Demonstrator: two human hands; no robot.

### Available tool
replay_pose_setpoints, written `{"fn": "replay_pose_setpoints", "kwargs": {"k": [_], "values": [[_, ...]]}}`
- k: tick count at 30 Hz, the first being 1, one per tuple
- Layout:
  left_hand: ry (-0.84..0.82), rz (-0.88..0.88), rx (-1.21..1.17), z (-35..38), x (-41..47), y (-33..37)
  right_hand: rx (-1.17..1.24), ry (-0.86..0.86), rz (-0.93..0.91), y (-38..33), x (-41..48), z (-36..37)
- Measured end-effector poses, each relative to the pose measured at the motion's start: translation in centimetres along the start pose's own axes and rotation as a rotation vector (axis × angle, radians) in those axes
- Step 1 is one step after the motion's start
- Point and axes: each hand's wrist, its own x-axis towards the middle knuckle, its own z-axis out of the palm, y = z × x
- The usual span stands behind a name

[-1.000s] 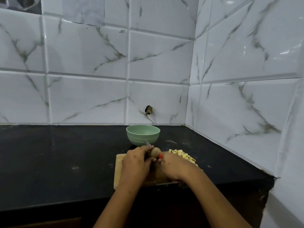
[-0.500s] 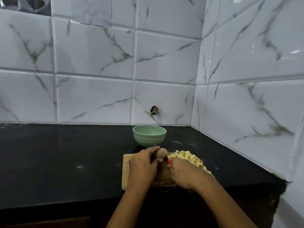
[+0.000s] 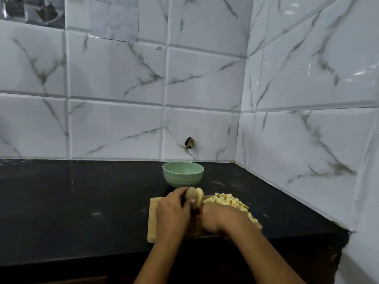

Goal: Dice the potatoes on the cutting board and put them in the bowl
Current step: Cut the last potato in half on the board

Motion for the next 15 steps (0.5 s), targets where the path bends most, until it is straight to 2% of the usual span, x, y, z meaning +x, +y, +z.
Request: {"fn": "replay_pose_setpoints", "kwargs": {"k": [3,9,13,15], "values": [[-0.004,-0.093,-0.054,-0.5,0.6,-0.5,-0.008,0.004,0.067,-0.2,-0.7,0.6],[-0.02,-0.141,-0.134,-0.6,0.6,-0.7,-0.045,0.02,0.077,-0.2,-0.8,1.0],[-0.036,-0.144,-0.213,-0.8,0.6,-0.6,0.078,0.084,0.045,0.9,-0.9,1.1],[-0.052,-0.124,-0.214,-0.9,0.6,-0.6,0.161,0.177,0.044,1.3,-1.0,1.1]]}}
